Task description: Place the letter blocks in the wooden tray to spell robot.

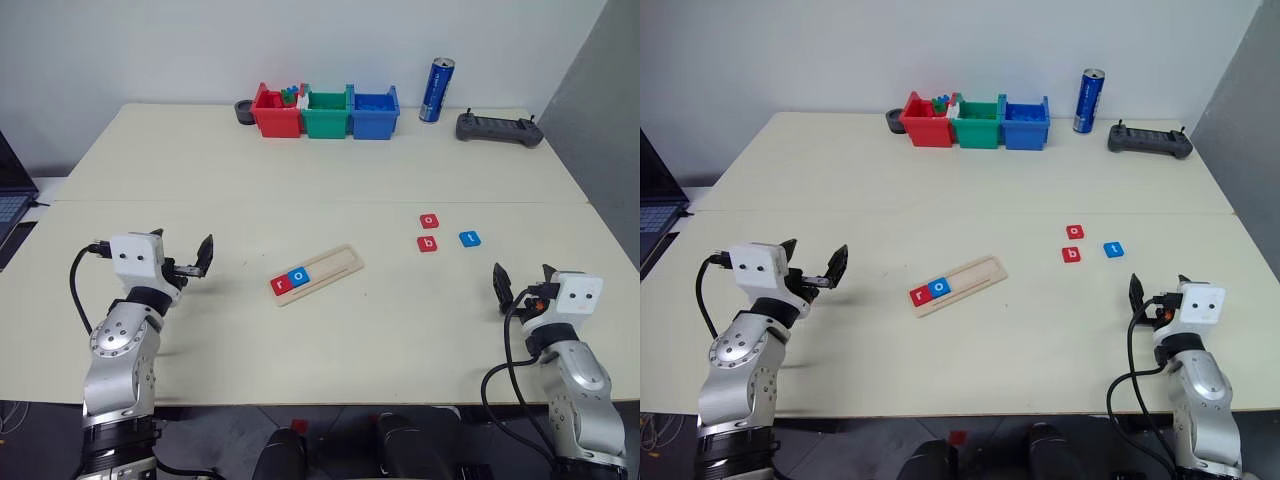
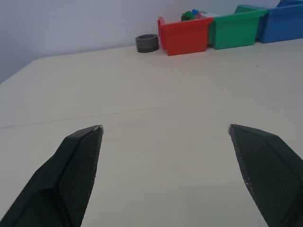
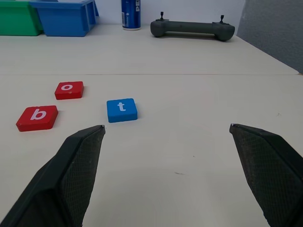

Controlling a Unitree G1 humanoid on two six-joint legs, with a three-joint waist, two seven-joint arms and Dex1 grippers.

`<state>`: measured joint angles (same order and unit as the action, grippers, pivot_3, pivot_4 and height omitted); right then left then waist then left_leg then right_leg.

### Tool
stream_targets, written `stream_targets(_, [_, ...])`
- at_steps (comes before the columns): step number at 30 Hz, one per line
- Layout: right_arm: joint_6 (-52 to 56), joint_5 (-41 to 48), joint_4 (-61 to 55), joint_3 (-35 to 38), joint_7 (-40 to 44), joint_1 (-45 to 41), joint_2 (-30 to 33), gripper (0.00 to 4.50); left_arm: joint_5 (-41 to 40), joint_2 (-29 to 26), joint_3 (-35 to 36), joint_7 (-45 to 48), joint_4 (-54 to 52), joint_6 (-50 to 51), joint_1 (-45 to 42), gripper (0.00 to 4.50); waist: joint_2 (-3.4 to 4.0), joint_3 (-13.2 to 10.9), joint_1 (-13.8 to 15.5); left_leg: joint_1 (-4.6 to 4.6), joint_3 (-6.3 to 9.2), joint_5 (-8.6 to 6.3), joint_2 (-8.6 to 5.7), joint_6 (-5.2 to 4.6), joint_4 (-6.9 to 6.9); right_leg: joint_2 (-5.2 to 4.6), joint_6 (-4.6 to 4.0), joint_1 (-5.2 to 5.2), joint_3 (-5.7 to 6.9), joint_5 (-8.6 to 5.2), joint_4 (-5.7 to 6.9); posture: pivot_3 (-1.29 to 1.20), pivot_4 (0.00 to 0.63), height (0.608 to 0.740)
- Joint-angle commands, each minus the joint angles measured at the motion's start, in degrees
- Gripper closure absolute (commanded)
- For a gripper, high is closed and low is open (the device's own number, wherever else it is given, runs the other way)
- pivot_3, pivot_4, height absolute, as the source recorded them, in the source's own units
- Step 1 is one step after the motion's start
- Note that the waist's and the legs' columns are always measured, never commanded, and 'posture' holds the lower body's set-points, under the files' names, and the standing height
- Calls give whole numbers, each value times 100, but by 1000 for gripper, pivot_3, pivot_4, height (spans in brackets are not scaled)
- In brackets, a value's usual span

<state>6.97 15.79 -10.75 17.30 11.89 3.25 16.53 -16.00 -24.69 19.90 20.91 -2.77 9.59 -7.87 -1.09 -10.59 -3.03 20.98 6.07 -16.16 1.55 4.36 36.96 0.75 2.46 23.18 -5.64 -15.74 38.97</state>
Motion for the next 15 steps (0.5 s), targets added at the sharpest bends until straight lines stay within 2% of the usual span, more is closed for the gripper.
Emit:
stream_targets(1, [18,205,-291,-8,319,-20,129,20,-277,-286,86,424,-287,4,-12,0,0,0,-7,0,0,0,0,0,0,0,1,0,0,-1,0,0,150,740])
stream_targets(5, [519,720,-814,-387,1281,120,560,20,-627,-921,-291,1660,-482,329,174,0,2,-1,-24,0,0,0,1,0,-1,2,1,0,0,-2,0,0,150,740])
stream_targets(10, [1879,1772,-2152,-1021,2798,295,1951,20,-658,-1778,-1095,3181,-506,530,120,0,11,-7,-25,0,1,0,2,-1,-2,3,12,0,1,-12,-2,0,150,740])
stream_targets(15, [2469,2176,-2741,-1134,3232,62,2723,20,-574,-1936,-1706,3782,-56,848,-503,0,0,-11,-5,2,4,-1,4,-2,3,7,14,-2,5,-16,-4,0,150,740])
